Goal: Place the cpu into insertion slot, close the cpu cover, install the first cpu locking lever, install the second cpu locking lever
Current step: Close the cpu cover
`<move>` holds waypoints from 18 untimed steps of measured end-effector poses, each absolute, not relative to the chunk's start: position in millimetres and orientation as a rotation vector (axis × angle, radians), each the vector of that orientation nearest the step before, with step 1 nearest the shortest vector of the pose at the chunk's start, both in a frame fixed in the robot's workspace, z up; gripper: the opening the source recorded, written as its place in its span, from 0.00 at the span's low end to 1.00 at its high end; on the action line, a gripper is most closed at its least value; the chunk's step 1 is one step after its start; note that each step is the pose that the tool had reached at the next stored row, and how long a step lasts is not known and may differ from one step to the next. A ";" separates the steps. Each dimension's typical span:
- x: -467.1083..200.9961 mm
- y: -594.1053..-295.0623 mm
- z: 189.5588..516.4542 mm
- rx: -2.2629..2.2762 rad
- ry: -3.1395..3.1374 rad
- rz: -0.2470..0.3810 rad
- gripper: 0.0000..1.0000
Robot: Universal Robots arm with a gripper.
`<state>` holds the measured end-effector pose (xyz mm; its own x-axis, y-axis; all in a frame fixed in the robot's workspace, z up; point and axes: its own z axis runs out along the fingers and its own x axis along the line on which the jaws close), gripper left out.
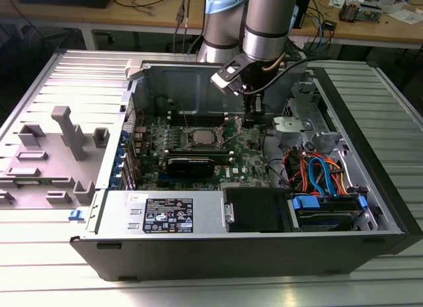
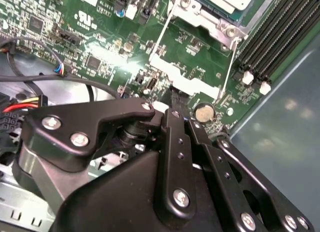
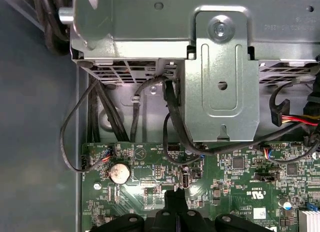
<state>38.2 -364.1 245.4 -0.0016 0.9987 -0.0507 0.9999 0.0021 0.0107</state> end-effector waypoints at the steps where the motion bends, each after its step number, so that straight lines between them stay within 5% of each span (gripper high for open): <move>1: 38.0 -364.1 245.3 2.188 2.197 -0.047 0.11; 18: 36.8 -364.1 245.3 2.190 2.213 -0.067 0.11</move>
<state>36.8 -364.1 245.3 -0.0108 0.9987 -0.0502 0.9999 0.0103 -0.0112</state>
